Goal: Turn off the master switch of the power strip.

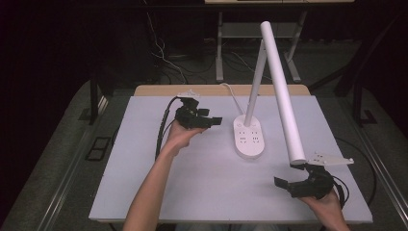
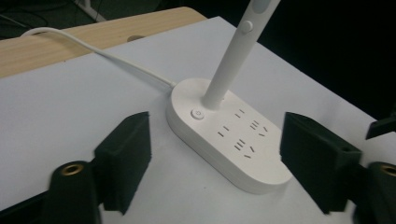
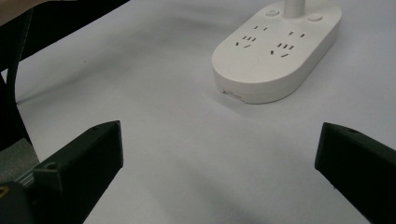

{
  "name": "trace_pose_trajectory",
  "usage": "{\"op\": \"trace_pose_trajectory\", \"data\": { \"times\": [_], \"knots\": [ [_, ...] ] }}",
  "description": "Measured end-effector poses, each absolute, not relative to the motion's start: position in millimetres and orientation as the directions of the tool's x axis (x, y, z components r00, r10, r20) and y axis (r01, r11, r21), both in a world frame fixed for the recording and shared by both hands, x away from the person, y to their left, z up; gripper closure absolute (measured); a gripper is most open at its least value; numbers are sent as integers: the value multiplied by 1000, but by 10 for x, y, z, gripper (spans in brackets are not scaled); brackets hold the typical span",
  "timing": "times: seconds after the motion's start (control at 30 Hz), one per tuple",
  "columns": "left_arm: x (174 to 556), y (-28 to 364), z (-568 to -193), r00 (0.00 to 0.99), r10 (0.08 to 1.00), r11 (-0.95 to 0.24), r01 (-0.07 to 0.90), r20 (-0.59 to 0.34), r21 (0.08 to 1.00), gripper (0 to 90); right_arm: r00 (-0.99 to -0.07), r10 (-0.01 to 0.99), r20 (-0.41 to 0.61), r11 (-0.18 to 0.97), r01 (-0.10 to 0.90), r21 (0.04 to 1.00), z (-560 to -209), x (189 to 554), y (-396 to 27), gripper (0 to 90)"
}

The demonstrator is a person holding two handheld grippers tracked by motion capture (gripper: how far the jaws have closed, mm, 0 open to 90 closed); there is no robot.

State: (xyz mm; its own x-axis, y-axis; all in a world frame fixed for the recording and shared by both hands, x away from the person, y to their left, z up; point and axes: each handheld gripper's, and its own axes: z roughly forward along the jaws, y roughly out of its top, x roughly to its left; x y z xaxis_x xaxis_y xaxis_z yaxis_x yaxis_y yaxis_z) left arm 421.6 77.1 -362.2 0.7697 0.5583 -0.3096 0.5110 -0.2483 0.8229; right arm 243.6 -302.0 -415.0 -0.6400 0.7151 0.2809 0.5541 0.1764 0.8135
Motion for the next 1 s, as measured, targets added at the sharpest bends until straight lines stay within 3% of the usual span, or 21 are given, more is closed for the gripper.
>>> {"op": "trace_pose_trajectory", "data": {
  "times": [0.2, 1.0],
  "knots": [
    [4093, 917, -3589, 758, 572, -255, 526, -312, 811, 1, -641, 714, 282, 176, 554, 814, -4149, 2434, -3018, 5],
    [3382, 1420, -3657, 744, 619, -231, 480, -253, 847, 0, -644, 714, 275, 183, 550, 815, -4150, 2427, -2995, 5]
  ]
}}
